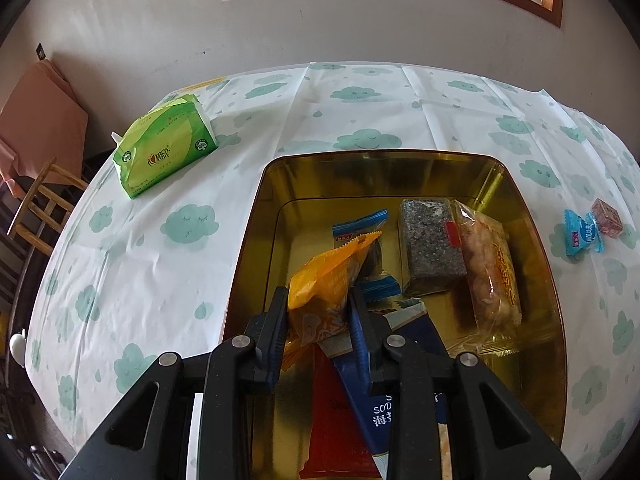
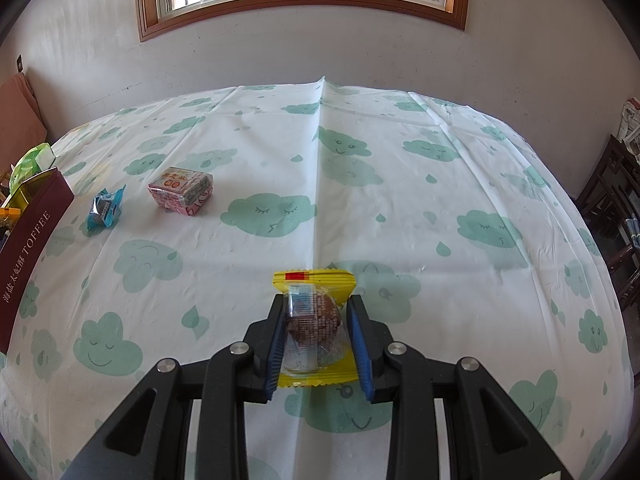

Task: Organize snacks
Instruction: 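Carry the orange-wrapped bag into the tin and open the left tool, then lift the open left tool out of the tin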

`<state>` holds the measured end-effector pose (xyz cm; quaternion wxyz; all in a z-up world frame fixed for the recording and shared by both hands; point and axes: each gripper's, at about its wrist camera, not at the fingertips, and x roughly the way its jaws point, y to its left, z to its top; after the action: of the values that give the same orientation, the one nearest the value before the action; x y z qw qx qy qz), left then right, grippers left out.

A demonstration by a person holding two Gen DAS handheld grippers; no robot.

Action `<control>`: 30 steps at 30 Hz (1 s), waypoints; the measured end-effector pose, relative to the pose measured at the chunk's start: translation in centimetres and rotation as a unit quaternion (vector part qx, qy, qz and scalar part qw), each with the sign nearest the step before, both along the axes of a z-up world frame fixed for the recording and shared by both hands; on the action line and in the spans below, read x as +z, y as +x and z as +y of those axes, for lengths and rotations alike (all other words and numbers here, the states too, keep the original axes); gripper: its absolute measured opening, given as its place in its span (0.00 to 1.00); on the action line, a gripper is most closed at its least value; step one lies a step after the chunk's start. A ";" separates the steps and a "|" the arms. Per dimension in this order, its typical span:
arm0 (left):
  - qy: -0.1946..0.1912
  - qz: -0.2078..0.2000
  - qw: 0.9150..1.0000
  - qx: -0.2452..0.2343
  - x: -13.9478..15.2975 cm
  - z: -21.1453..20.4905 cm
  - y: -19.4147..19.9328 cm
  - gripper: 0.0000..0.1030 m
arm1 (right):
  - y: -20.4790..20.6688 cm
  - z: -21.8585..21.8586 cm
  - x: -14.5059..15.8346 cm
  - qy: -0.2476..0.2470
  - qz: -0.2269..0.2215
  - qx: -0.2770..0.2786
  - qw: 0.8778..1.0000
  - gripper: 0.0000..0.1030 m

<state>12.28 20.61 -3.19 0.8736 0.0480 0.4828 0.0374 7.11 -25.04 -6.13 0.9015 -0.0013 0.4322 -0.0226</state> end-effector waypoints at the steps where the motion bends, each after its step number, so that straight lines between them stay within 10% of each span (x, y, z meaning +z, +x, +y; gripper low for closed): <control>1: 0.000 0.000 1.000 0.000 0.0 0.0 0.0 0.26 | 0.0 0.0 0.0 0.000 0.000 0.000 1.000 0.30; 16: 0.013 -0.021 1.000 0.000 1.4 -0.3 -1.1 0.56 | 0.0 0.0 0.0 -0.001 0.000 0.000 1.000 0.30; 30: 0.001 -0.061 0.998 -0.008 4.0 -1.8 -4.9 0.64 | 0.0 0.0 0.0 -0.001 0.000 0.000 1.000 0.30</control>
<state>7.37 18.78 0.79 0.9015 0.0506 0.4284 0.0342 7.13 -25.06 -6.12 0.9014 -0.0027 0.4324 -0.0232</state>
